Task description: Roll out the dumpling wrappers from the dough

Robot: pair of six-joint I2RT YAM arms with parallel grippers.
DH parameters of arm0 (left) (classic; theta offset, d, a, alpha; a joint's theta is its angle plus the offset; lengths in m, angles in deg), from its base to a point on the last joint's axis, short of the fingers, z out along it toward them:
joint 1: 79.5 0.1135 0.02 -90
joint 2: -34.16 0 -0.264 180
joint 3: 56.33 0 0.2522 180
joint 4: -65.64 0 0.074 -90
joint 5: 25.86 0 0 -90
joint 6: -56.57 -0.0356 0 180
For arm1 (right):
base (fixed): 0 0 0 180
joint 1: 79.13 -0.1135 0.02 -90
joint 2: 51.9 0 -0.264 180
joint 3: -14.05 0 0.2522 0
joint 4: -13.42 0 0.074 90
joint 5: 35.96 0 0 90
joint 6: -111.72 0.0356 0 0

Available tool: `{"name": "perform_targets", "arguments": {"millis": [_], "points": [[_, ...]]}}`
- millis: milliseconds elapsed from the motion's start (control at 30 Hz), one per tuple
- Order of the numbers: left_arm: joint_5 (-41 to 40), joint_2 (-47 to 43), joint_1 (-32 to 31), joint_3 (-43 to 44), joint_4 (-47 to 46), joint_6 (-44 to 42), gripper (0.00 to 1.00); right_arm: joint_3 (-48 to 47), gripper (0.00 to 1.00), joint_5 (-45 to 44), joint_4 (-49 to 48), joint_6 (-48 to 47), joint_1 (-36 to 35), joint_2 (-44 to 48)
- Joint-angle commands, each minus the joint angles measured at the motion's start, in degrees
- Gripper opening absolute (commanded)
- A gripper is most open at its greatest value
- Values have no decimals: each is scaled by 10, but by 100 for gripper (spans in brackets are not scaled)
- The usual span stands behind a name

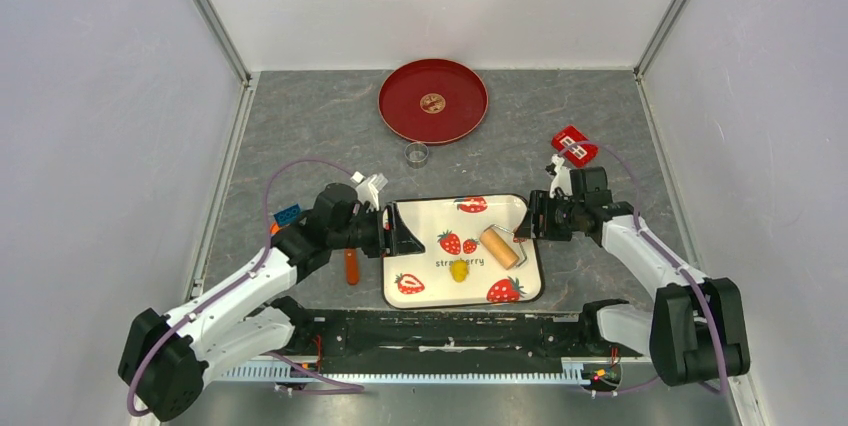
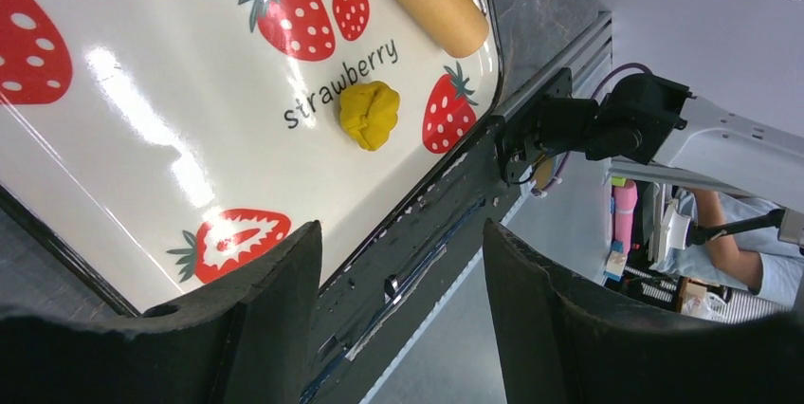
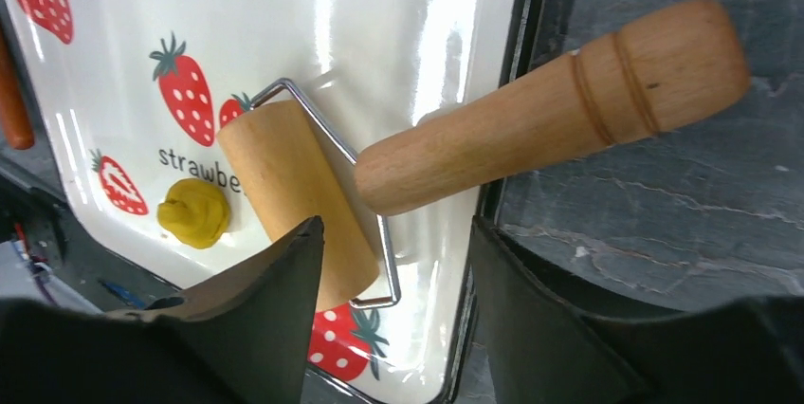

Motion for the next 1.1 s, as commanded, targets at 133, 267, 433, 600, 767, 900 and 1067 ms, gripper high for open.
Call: {"name": "perform_targets", "arguments": {"millis": [133,267,433,600,767,900,1067], "points": [[-32,38,-38,66,3,-32,67,-22,76,-49,10,5,4,30],[-59,81,-76,99,12,-42,67,-11,83,-19,-8,15,22,22],[-71,124,-115,119,-13,-35,66,14,86,42,-53,37,71,9],[-79,137,-134,121,-33,-26,66,53,86,127,-114,58,148,-13],[-79,135,-139,116,-43,-21,66,79,84,170,-186,92,188,-51],[-78,131,-140,112,-47,-19,66,83,80,173,-226,106,193,-99],[-79,124,-141,108,-49,-16,66,89,74,187,-301,144,197,-136]]}}
